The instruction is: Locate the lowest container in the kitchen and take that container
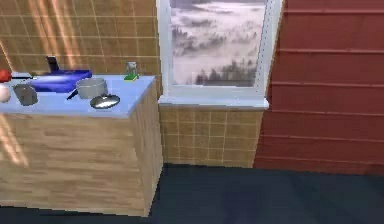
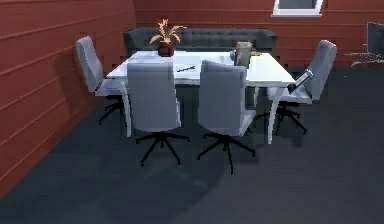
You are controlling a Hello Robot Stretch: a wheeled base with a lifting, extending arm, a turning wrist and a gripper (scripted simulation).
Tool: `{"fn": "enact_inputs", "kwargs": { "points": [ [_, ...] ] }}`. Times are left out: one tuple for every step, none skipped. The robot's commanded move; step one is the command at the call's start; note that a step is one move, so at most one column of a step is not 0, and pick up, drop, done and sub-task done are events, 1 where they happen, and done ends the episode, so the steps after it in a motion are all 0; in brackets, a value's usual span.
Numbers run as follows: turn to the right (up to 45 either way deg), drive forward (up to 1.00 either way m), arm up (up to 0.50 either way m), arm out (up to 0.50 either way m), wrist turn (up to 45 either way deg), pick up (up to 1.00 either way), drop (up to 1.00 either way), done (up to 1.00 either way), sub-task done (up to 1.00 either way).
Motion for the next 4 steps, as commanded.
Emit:
{"fn": "enact_inputs", "kwargs": {
  "points": [
    [0.0, 0.3, 0.0, 0.0, 0.0, 0.0, 0.0, 0.0, 0.0],
    [-45.0, 0.0, 0.0, 0.0, 0.0, 0.0, 0.0, 0.0, 0.0],
    [-12.0, 0.0, 0.0, 0.0, 0.0, 0.0, 0.0, 0.0, 0.0],
    [0.0, 0.3, 0.0, 0.0, 0.0, 0.0, 0.0, 0.0, 0.0]
  ]
}}
